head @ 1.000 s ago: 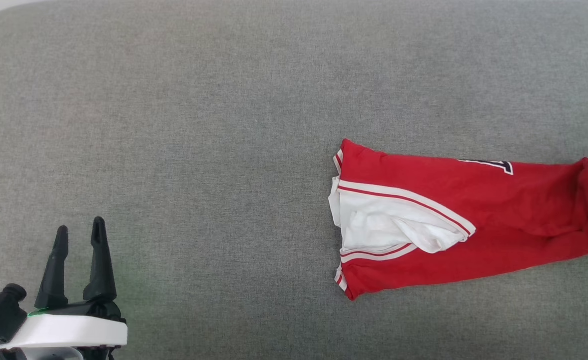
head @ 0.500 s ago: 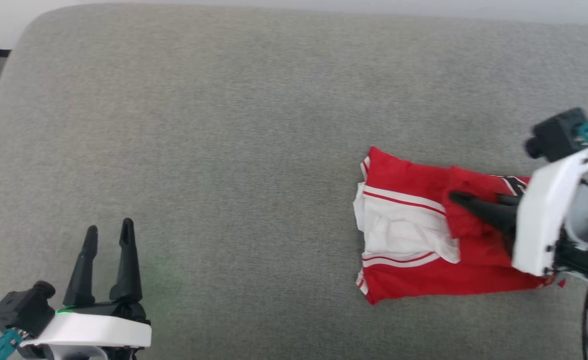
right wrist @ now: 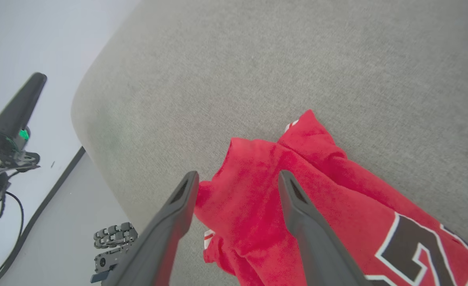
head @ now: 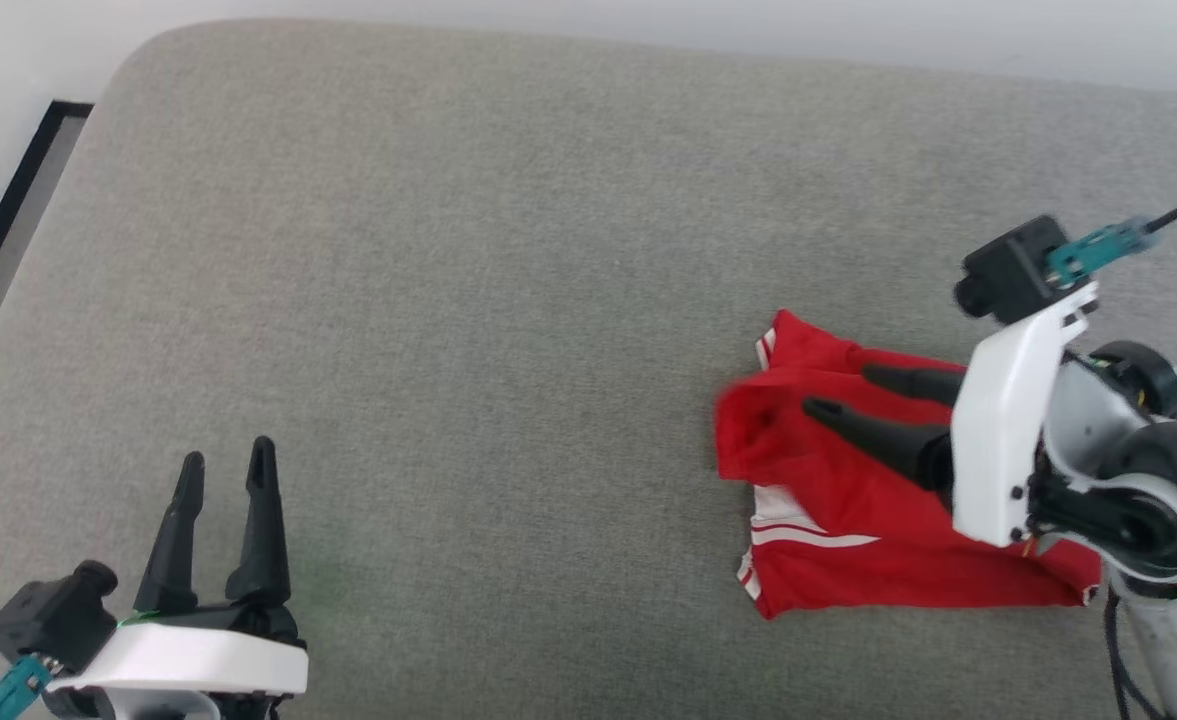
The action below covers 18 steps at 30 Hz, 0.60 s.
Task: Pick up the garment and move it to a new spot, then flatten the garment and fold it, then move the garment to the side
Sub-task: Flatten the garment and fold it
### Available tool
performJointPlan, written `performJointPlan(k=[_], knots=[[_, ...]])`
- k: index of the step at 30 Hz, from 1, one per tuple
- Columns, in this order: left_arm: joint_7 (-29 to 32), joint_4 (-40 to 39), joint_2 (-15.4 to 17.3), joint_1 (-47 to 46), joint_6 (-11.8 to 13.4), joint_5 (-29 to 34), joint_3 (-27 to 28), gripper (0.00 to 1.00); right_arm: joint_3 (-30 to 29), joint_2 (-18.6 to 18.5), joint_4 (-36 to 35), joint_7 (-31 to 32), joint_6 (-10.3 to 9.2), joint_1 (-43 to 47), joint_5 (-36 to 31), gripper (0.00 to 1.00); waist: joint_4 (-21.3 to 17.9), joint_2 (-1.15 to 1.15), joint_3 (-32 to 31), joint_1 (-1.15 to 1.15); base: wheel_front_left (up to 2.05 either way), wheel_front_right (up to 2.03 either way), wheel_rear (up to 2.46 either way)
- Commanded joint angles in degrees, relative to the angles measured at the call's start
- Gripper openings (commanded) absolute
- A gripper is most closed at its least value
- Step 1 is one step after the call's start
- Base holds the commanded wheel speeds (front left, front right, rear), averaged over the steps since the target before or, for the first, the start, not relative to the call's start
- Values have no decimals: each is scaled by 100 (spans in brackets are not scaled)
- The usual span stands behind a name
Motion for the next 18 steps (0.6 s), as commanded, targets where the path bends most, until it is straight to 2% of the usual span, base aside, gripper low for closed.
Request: performJointPlan(k=[1, 10, 15, 18], knots=[[-27, -6, 27, 90, -23, -41, 52, 100, -90, -32, -121, -86, -2, -60, 132, 100, -106, 0, -96, 0, 0, 0, 0], [-27, -41, 95, 248, -22, -44, 147, 100, -625, -122, -509, -484, -2, 177, 121, 100, -400, 0, -375, 0, 0, 0, 0], [-27, -26, 129, 353, -22, 61, 189, 100, -910, -183, -613, -1229, -2, 482, -124, 100, -611, 0, -565, 0, 0, 0, 0], [-27, -61, 231, 463, -22, 27, 198, 100, -954, -262, -627, -2159, -2, 761, -335, 100, -796, 0, -703, 0, 0, 0, 0]])
